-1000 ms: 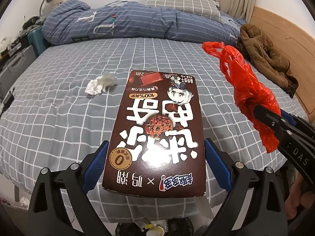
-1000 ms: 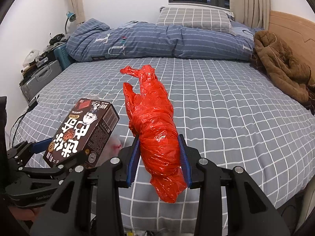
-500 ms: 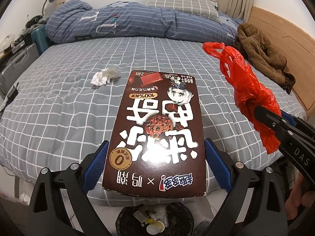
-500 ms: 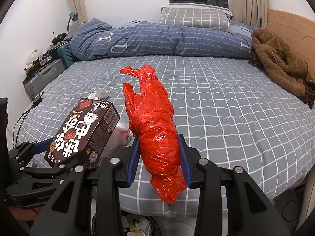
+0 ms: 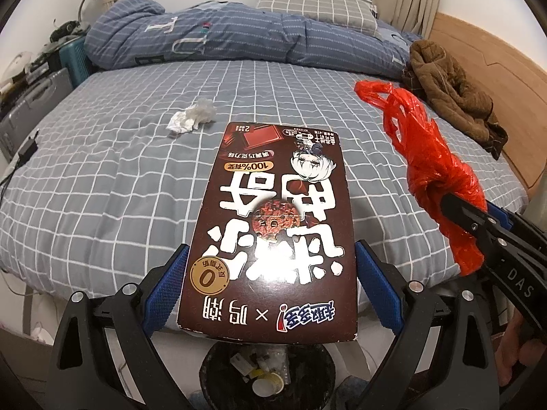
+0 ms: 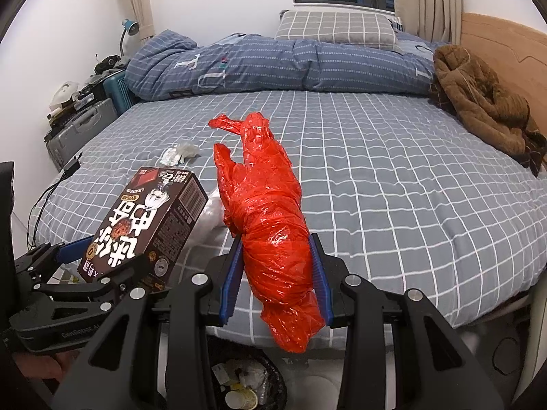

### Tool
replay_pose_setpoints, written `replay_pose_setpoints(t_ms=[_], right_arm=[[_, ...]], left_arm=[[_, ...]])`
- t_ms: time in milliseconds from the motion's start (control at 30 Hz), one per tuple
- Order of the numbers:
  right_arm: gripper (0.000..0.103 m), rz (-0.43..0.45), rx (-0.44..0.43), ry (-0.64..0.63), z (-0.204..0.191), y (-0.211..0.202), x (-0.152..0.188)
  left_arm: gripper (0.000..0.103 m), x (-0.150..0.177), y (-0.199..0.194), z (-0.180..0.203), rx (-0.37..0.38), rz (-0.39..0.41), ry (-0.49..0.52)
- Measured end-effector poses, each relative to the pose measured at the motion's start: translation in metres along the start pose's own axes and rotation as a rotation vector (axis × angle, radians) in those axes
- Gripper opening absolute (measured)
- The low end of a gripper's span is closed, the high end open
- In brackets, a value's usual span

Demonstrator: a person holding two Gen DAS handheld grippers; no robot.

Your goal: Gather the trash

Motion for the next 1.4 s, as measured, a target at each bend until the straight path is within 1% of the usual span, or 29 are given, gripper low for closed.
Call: replay_pose_setpoints(t_ms=[133, 367, 667, 833, 1067, 1267, 1400], right_arm=[[0.036, -0.002, -0.005, 0.001, -0.002, -0.003, 0.006], [0.036, -0.005, -0.018, -0.001, -0.012, -0.013, 0.028], [0.036, -0.025, -0.028, -0.004, -0.025, -0.022, 0.056], [0.036, -0.047, -0.033, -0.002, -0.031, -0.023, 0.075], [0.036, -0.110, -0.030, -0.010, -0.036, -0.015, 0.110], [0.036, -0.140, -0.018, -0.010, -0.037, -0.013, 0.129], [0.036, -0.175, -0.013, -0.001, -0.034, -0.007, 0.143]], left_arm=[[0.091, 0.011, -0.007, 0.000, 0.000, 0.003, 0.001], [0.091, 0.032, -0.017, 0.001, -0.005, 0.003, 0.004], [0.091, 0.068, -0.025, -0.004, -0.004, -0.018, -0.005], [0.091, 0.086, -0.028, -0.010, -0.005, -0.030, -0.021], [0.091, 0.116, -0.028, -0.023, -0.021, -0.073, -0.044], [0.091, 0.135, -0.026, -0.030, -0.033, -0.104, -0.058], [0.091, 0.151, -0.020, -0.032, -0.037, -0.134, -0.061]])
Point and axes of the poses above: each gripper's, at about its wrist camera, not at the fingertips, and y roughly the way its jaws point, z to its right, x to its underside, the point moved 8 cm from there along y, roughly the way its jaws point, and after that the axes turned 14 degrees about -z, right-handed, at the moved point
